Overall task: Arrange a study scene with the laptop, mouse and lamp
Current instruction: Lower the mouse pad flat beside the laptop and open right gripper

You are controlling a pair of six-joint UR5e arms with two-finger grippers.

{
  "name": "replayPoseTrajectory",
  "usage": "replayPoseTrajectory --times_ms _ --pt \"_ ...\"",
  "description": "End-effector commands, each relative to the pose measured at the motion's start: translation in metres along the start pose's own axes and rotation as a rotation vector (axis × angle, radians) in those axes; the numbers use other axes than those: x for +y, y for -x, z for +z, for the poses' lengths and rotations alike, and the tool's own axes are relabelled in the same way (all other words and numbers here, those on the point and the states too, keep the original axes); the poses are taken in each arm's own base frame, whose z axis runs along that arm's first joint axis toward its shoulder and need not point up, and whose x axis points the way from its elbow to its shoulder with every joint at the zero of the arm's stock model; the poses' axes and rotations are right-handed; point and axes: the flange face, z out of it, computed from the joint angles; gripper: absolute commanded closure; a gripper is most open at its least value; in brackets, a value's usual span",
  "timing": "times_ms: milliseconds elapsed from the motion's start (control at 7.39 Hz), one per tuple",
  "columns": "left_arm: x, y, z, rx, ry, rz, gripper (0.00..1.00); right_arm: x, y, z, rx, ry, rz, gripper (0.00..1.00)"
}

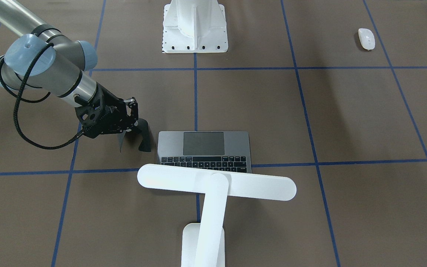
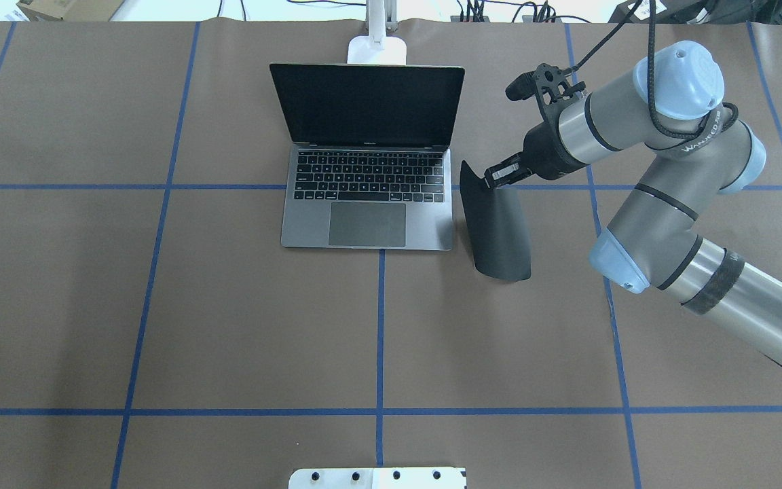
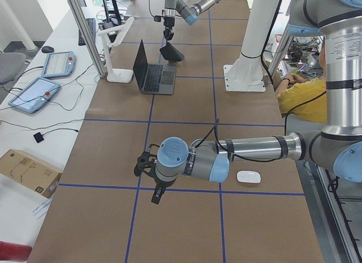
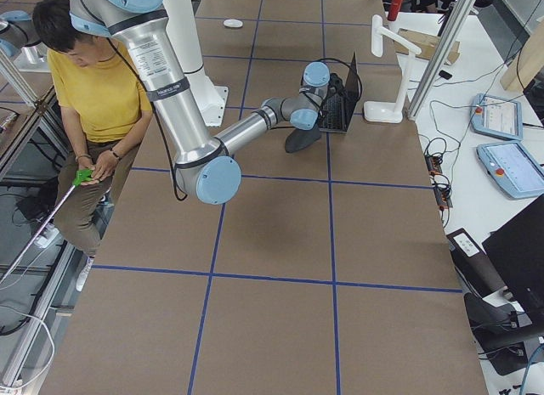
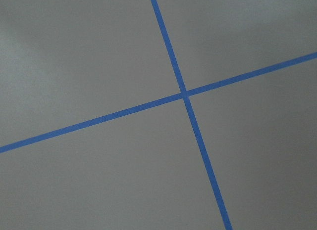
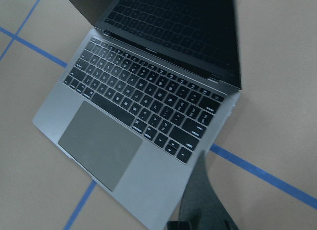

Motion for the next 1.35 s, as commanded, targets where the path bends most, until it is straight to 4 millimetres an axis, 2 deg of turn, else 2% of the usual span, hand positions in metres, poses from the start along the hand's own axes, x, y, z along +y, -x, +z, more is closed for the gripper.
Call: replayPoseTrajectory --times_ms 0,135,406,541,677,812,947,1218 --pt "0.001 0.000 0.000 0.000 0.001 -0.001 0.00 0.013 -0.040 -0.005 0.041 0.018 -0.063 1.00" --pt "0.000 -0.001 -0.002 -0.001 -0.004 0.002 0.00 0.013 -0.068 0.000 0.076 0.036 -0.086 1.00" --pt "0.000 -0.002 -0.004 -0.002 -0.008 0.005 0.00 -0.025 -0.082 0.033 0.108 0.057 -0.071 1.00" --pt "0.000 -0.002 -0.004 -0.002 -0.008 0.005 0.00 -0.036 -0.085 0.044 0.120 0.065 -0.060 1.00" --pt "0.000 -0.003 -0.004 -0.002 -0.006 0.003 0.00 -0.037 -0.091 0.043 0.127 0.065 -0.053 1.00" --pt "0.000 -0.002 -0.004 -0.002 -0.008 0.005 0.00 -0.036 -0.102 0.046 0.140 0.074 -0.034 0.53" --pt "0.000 -0.002 -0.004 -0.002 -0.008 0.005 0.00 -0.041 -0.113 0.037 0.151 0.067 -0.011 0.01" --pt "0.000 -0.003 -0.005 -0.002 -0.009 0.006 0.00 -0.044 -0.135 0.011 0.129 0.073 0.025 0.01"
